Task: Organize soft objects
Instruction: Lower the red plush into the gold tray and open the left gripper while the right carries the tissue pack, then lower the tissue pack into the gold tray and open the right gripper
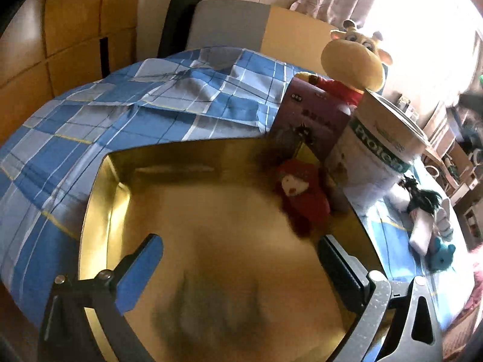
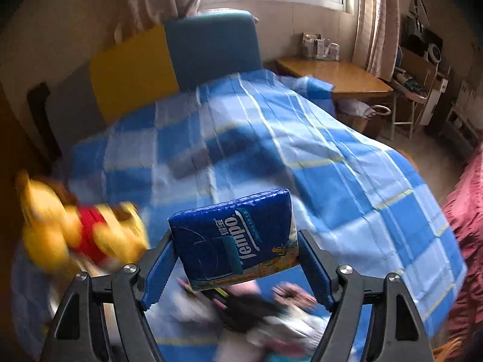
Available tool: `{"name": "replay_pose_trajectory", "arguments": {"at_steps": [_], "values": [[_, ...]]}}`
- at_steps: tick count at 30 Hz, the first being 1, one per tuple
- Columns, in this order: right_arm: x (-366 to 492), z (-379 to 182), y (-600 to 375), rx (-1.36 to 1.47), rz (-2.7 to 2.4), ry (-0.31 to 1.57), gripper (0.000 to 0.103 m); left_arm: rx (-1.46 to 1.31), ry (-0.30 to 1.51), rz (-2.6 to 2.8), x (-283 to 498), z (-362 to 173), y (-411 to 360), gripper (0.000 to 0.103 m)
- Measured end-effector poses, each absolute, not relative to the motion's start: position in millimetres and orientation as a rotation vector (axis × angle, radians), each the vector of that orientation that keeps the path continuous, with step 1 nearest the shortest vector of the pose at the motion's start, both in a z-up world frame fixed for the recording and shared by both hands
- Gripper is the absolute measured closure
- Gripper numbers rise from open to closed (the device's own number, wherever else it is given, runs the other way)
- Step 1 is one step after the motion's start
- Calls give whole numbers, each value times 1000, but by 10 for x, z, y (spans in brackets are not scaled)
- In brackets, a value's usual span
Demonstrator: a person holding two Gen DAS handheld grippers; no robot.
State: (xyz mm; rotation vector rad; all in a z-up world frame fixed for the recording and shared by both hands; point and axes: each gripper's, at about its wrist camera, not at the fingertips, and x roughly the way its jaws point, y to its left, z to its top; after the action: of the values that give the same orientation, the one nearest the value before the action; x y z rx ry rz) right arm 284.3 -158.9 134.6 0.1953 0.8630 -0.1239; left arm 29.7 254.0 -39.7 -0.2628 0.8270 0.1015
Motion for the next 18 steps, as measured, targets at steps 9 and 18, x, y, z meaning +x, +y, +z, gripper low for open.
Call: {"name": "replay_pose_trajectory", "arguments": {"at_steps": [9, 18], "values": [[3415, 2146, 45, 112, 131, 700, 25, -281, 785, 134, 88, -319, 2632, 0], [2288, 1345, 1817, -394, 706, 788, 25, -332, 746, 233, -99, -177, 2987, 0]]}}
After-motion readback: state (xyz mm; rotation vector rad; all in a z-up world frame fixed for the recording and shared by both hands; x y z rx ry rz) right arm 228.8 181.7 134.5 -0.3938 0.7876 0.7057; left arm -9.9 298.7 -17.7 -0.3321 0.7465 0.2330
